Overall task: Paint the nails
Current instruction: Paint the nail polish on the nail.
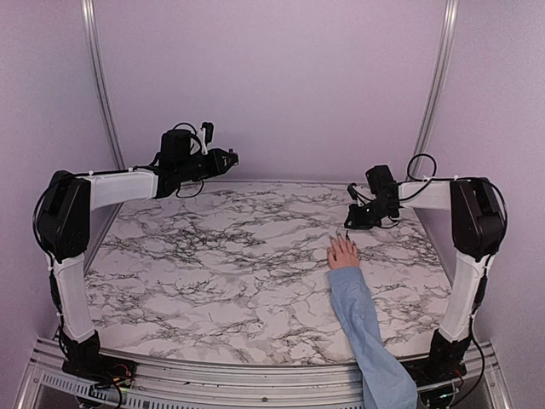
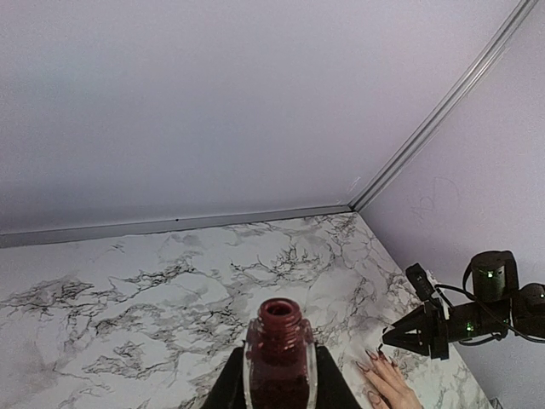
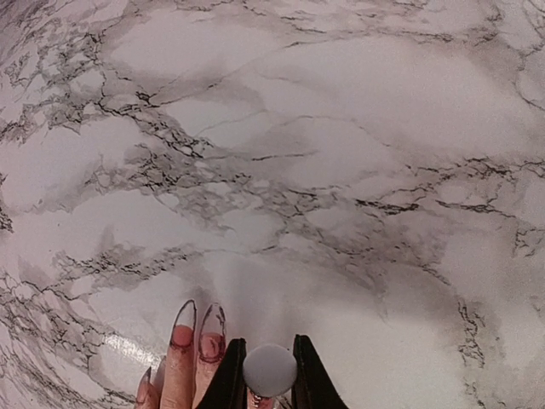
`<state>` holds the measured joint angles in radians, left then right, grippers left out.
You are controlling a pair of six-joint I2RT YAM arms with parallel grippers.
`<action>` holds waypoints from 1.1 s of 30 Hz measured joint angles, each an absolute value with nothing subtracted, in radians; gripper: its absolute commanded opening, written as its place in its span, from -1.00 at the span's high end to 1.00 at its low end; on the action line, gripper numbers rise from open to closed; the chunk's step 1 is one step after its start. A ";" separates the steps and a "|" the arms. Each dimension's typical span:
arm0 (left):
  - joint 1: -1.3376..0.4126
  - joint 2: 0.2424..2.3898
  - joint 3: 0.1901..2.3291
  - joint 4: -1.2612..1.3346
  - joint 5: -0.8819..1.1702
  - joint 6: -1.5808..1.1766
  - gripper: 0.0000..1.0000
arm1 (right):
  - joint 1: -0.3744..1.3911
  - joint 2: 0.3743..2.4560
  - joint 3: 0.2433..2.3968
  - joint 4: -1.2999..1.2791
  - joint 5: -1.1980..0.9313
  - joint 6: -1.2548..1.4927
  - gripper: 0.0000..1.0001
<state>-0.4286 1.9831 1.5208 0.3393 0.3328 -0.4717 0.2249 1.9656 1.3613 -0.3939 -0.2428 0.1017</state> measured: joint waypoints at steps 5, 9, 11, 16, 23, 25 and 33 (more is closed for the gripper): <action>-0.429 1.983 1.521 0.339 0.333 -0.472 1.00 | 0.225 1.974 1.374 -0.395 -0.243 0.102 1.00; -0.429 1.983 1.521 0.339 0.332 -0.472 1.00 | 0.225 1.992 1.392 -0.396 -0.243 0.102 1.00; -0.429 1.983 1.521 0.339 0.332 -0.471 1.00 | 0.225 1.998 1.396 -0.397 -0.244 0.102 1.00; -0.429 1.983 1.521 0.339 0.332 -0.472 1.00 | 0.225 2.000 1.409 -0.402 -0.243 0.102 1.00; -0.429 1.983 1.521 0.339 0.333 -0.471 1.00 | 0.225 1.991 1.428 -0.405 -0.243 0.100 1.00; -0.429 1.983 1.521 0.339 0.333 -0.469 1.00 | 0.225 1.982 1.428 -0.408 -0.243 0.100 1.00; -0.428 1.983 1.521 0.339 0.333 -0.467 1.00 | 0.224 1.924 1.376 -0.400 -0.244 0.100 1.00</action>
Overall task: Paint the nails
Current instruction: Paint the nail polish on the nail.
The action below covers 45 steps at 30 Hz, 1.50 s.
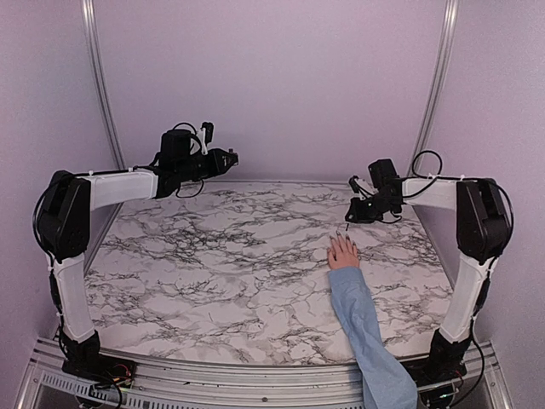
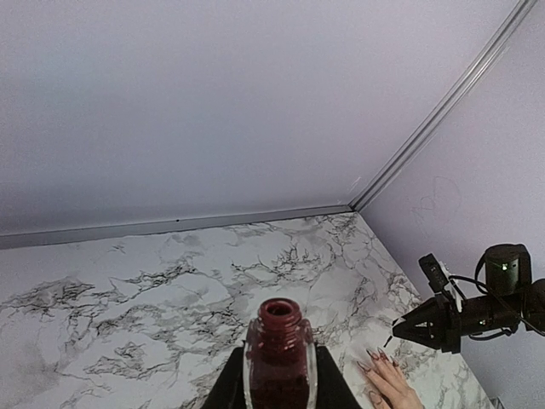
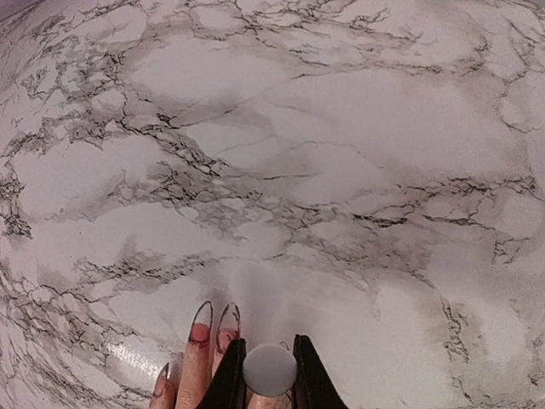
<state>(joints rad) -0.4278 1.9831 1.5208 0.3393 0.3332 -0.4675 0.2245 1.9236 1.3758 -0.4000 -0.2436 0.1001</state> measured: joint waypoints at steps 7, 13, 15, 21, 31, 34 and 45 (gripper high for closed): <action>-0.428 1.983 1.518 0.340 0.333 -0.467 1.00 | 0.224 1.922 1.336 -0.401 -0.243 0.101 1.00; -0.428 1.983 1.511 0.339 0.333 -0.467 1.00 | 0.220 1.922 1.336 -0.399 -0.243 0.101 1.00; -0.428 1.983 1.510 0.340 0.333 -0.467 1.00 | 0.220 1.923 1.336 -0.399 -0.243 0.101 1.00; -0.428 1.983 1.510 0.340 0.333 -0.467 1.00 | 0.220 1.927 1.336 -0.399 -0.243 0.101 1.00; -0.427 1.983 1.510 0.340 0.333 -0.467 1.00 | 0.220 1.950 1.345 -0.398 -0.243 0.101 1.00; -0.425 1.983 1.510 0.340 0.333 -0.467 1.00 | 0.220 1.956 1.346 -0.398 -0.243 0.101 1.00; -0.421 1.983 1.510 0.340 0.334 -0.467 1.00 | 0.220 1.980 1.383 -0.401 -0.243 0.102 1.00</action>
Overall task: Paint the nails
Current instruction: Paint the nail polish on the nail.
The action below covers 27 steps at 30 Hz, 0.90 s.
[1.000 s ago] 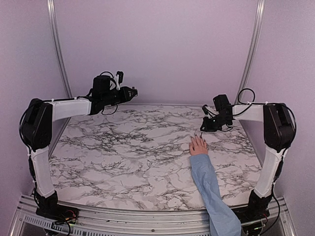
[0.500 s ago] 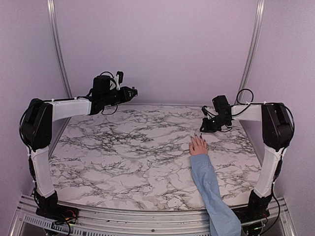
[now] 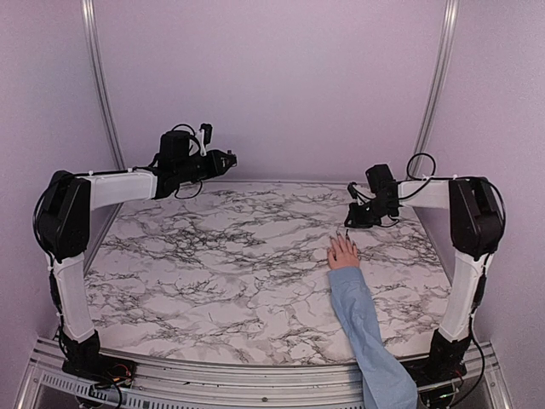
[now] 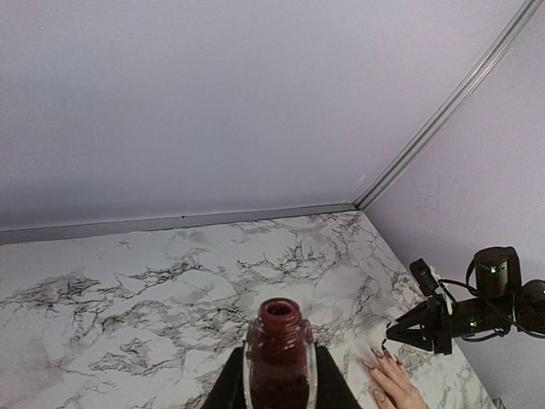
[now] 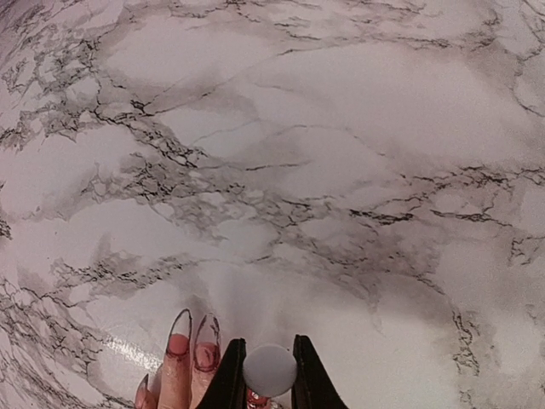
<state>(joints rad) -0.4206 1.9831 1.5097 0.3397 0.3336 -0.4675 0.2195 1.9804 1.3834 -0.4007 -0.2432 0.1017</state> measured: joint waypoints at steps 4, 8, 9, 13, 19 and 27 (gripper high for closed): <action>-0.418 1.983 1.510 0.340 0.335 -0.467 1.00 | 0.220 1.989 1.391 -0.402 -0.243 0.102 1.00; -0.417 1.983 1.510 0.340 0.340 -0.467 1.00 | 0.220 1.990 1.395 -0.405 -0.243 0.102 1.00; -0.417 1.983 1.510 0.340 0.340 -0.467 1.00 | 0.220 1.990 1.397 -0.405 -0.243 0.101 1.00; -0.416 1.983 1.510 0.340 0.341 -0.467 1.00 | 0.220 1.990 1.400 -0.405 -0.245 0.101 1.00; -0.416 1.983 1.510 0.340 0.345 -0.467 1.00 | 0.219 1.979 1.396 -0.404 -0.247 0.101 1.00; -0.414 1.983 1.510 0.340 0.350 -0.468 1.00 | 0.213 1.942 1.366 -0.395 -0.258 0.101 1.00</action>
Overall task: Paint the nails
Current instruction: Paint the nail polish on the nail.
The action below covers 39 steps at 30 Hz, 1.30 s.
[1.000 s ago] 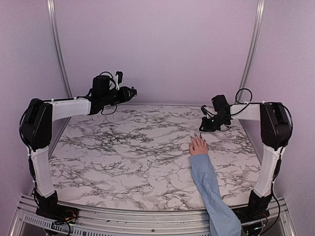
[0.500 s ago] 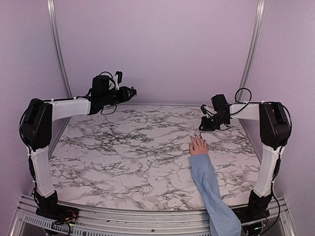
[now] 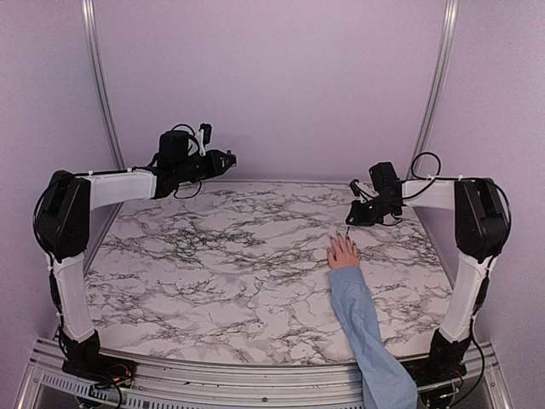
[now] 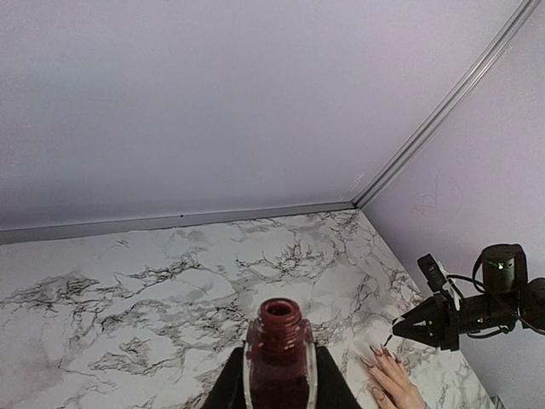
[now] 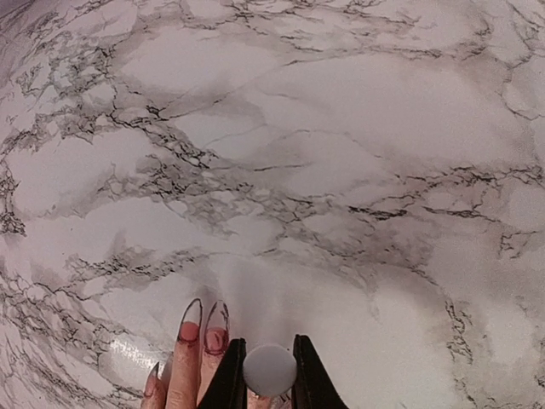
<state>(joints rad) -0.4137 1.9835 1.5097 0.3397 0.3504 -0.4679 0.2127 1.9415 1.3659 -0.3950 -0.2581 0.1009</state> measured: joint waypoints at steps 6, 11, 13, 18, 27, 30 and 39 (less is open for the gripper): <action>-0.412 1.983 1.510 0.340 0.351 -0.468 1.00 | 0.210 1.929 1.330 -0.389 -0.264 0.100 1.00; -0.412 1.983 1.510 0.340 0.351 -0.468 1.00 | 0.209 1.929 1.308 -0.382 -0.266 0.100 1.00; -0.412 1.983 1.510 0.340 0.351 -0.468 1.00 | 0.209 1.929 1.308 -0.381 -0.268 0.100 1.00; -0.412 1.983 1.510 0.340 0.351 -0.468 1.00 | 0.209 1.929 1.308 -0.375 -0.275 0.101 1.00; -0.412 1.983 1.510 0.340 0.350 -0.468 1.00 | 0.208 1.932 1.324 -0.375 -0.284 0.101 1.00; -0.412 1.983 1.510 0.340 0.350 -0.468 1.00 | 0.208 1.933 1.334 -0.374 -0.284 0.101 1.00; -0.412 1.983 1.510 0.340 0.350 -0.468 1.00 | 0.208 1.957 1.363 -0.375 -0.287 0.101 1.00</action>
